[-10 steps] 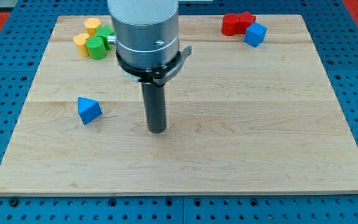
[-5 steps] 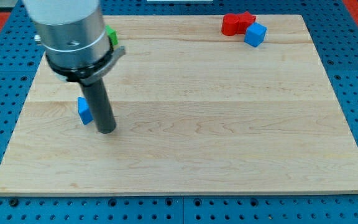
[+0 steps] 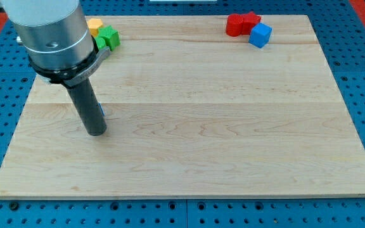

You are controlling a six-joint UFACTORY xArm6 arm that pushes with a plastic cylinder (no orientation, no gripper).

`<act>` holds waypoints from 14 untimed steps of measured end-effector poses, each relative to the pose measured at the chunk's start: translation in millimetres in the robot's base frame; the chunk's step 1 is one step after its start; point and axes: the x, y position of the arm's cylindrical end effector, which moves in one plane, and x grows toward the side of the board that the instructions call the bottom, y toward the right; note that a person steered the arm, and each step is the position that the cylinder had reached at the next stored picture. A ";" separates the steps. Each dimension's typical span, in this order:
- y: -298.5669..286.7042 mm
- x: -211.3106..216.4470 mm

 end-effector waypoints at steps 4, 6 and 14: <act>23.7 -3.0; 57.7 -3.0; 389.5 -128.4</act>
